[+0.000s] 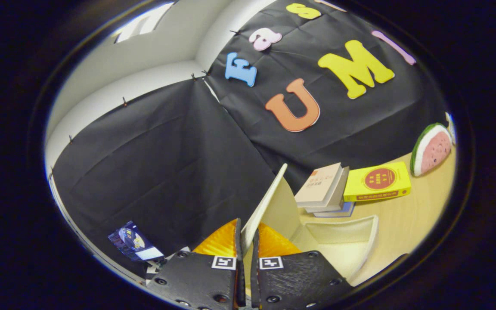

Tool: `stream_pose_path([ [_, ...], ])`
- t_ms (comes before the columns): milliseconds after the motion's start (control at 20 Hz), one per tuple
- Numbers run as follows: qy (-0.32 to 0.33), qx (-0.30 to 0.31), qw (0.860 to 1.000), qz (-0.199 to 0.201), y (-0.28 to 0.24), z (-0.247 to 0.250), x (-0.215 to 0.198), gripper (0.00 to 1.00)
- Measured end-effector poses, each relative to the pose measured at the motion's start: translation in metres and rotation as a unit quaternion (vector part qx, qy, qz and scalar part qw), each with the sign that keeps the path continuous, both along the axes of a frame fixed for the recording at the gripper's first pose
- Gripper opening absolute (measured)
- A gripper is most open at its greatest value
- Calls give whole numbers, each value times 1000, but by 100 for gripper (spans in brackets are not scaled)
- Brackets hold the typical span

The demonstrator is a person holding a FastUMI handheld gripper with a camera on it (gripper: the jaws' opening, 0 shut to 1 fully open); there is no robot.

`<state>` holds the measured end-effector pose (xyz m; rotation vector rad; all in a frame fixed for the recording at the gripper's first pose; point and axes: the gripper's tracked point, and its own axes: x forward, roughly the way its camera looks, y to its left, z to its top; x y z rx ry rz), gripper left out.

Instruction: Open the storage box then place both shoes into the box .Put the left shoe in first, then the right shoe, with the right side of both shoes facing outward in a uniform manner.

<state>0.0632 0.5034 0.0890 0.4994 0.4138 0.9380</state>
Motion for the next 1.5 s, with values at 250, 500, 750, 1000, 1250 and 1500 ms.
stream_pose_path([
  [250,-43,-42,998,14,52,13,-12,19],
  [500,-99,-74,990,70,103,12,-51,91],
  [750,-95,-87,986,107,133,-3,-80,95],
  [1000,-101,-90,986,93,125,-5,-78,95],
  [1250,-149,-99,984,-21,58,6,-43,95],
  [1500,-199,-118,965,-124,-40,10,-22,95],
])
